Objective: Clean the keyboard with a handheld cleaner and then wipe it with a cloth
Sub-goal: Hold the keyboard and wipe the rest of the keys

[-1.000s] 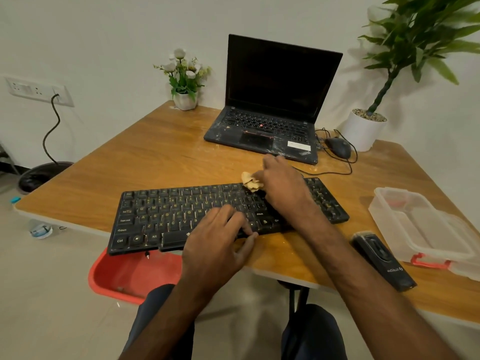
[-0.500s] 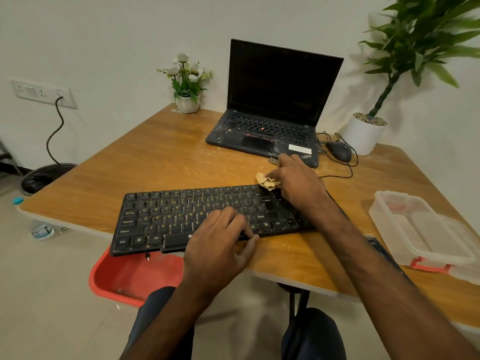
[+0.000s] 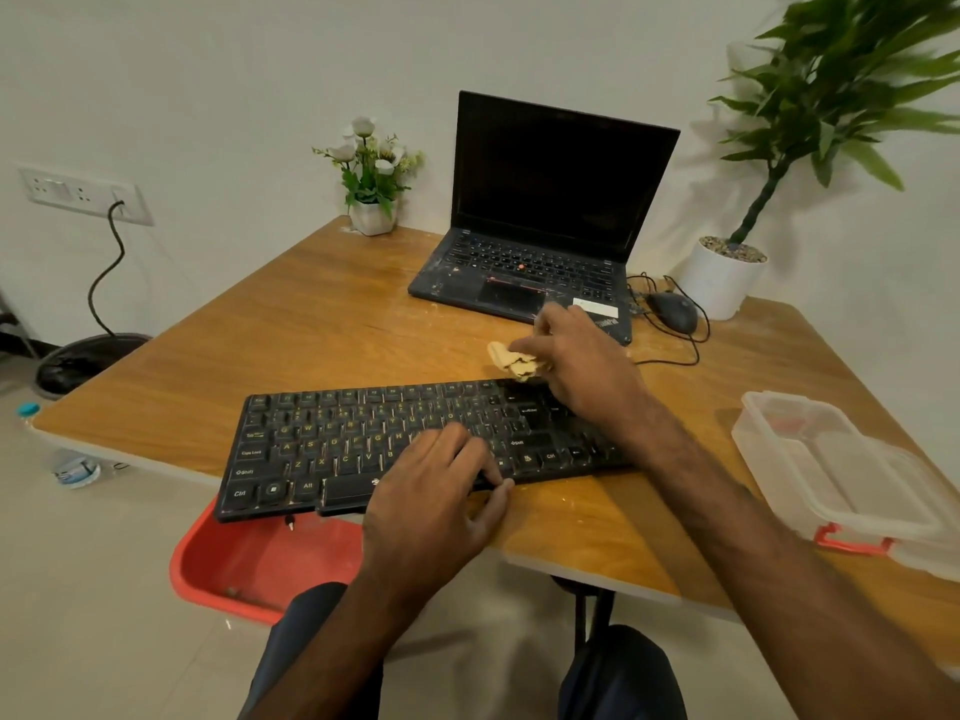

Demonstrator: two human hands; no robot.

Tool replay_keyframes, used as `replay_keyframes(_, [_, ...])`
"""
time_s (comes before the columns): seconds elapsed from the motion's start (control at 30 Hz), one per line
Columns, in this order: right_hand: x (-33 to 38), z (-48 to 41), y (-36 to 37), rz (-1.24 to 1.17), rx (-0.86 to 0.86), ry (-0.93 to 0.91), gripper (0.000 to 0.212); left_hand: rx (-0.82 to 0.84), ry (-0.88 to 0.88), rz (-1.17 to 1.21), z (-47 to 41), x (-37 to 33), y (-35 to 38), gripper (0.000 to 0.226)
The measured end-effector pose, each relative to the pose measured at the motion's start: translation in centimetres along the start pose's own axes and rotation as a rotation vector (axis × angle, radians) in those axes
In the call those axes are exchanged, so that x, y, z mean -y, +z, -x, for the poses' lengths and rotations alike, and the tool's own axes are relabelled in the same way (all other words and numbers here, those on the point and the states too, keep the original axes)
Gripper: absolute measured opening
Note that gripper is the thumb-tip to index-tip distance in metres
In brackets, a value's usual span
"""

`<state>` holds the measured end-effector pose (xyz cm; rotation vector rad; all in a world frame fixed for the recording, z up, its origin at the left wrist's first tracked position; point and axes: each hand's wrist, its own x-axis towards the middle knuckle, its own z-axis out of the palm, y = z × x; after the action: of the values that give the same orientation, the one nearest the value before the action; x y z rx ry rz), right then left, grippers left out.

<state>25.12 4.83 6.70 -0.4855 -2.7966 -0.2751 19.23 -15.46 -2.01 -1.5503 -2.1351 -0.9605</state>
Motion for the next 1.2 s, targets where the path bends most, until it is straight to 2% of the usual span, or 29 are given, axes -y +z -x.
replay_keyframes(0.13, [3.2, 1.0, 0.9, 0.031, 0.016, -0.200, 0.046, -0.001, 0.010, 0.010, 0.0, 0.0, 0.1, 0.017])
replay_keyframes(0.33, [0.1, 0.8, 0.0, 0.121, 0.119, 0.071, 0.045, -0.002, 0.006, 0.020, 0.1, 0.0, 0.2, 0.017])
replay_keyframes(0.4, [0.7, 0.6, -0.3, 0.041, 0.082, 0.050, 0.046, -0.003, 0.007, 0.015, 0.1, 0.0, 0.2, 0.017])
replay_keyframes(0.53, [3.5, 1.1, 0.3, 0.004, 0.044, -0.113, 0.045, -0.012, 0.014, 0.008, 0.0, 0.1, 0.2, 0.018])
replay_keyframes(0.7, [1.7, 0.4, 0.3, 0.019, 0.074, 0.012, 0.044, -0.009, 0.025, 0.008, 0.0, 0.1, 0.4, 0.016])
replay_keyframes(0.87, [3.9, 0.8, -0.2, 0.027, 0.082, -0.145, 0.047, -0.021, 0.020, -0.001, 0.1, 0.3, 0.6, 0.019])
replay_keyframes(1.03, [2.4, 1.3, 0.0, 0.042, 0.070, 0.026, 0.045, -0.024, 0.029, 0.019, 0.1, 0.3, 0.6, 0.017])
replay_keyframes(1.2, [4.8, 1.7, 0.2, -0.022, 0.078, -0.079, 0.045, -0.030, 0.029, -0.009, 0.1, 0.3, 0.7, 0.018])
